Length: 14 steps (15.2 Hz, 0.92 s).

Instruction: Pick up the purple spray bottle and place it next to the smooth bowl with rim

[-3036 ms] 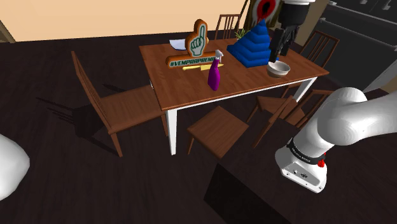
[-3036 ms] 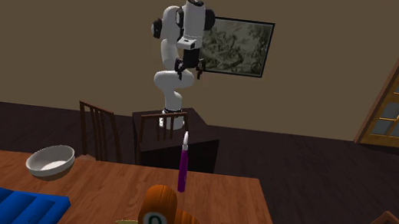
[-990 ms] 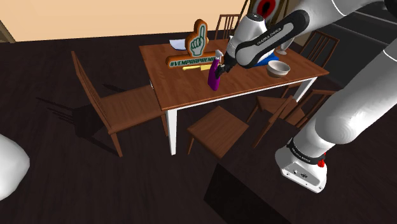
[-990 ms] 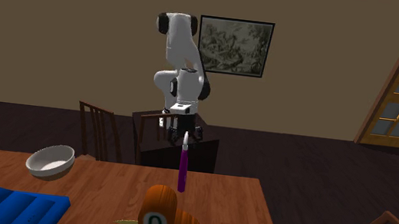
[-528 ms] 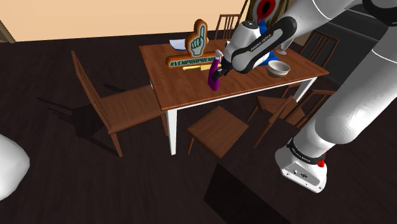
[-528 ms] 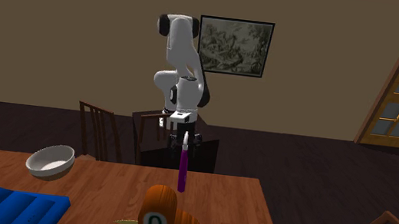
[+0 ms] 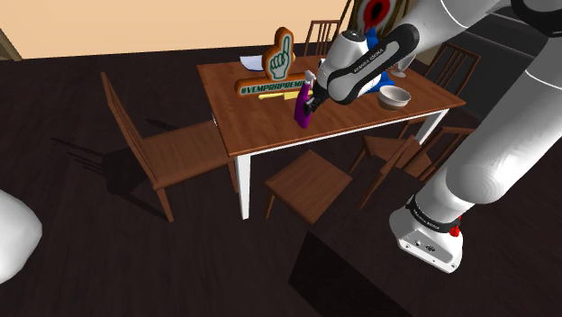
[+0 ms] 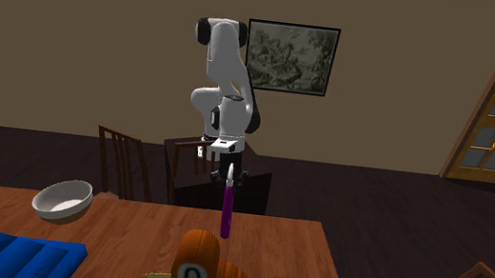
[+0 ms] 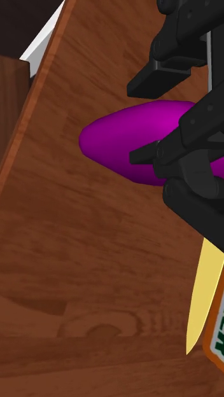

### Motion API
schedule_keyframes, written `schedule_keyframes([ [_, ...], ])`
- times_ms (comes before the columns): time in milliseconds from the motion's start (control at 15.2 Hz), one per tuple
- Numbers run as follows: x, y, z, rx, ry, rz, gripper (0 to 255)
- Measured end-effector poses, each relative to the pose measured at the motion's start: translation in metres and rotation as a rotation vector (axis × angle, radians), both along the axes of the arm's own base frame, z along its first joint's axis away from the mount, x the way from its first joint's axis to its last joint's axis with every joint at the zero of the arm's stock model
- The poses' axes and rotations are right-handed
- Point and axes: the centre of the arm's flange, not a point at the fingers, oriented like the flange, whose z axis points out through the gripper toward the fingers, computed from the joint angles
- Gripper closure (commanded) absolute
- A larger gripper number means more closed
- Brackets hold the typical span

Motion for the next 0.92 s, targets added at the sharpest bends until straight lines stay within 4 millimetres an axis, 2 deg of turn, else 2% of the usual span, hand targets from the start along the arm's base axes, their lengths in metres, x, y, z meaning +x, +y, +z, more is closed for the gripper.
schedule_keyframes([
  [528,0.000,0.000,0.000,0.000,-0.001,0.001,255],
  [924,0.001,-0.001,0.027,0.000,0.000,0.000,255],
])
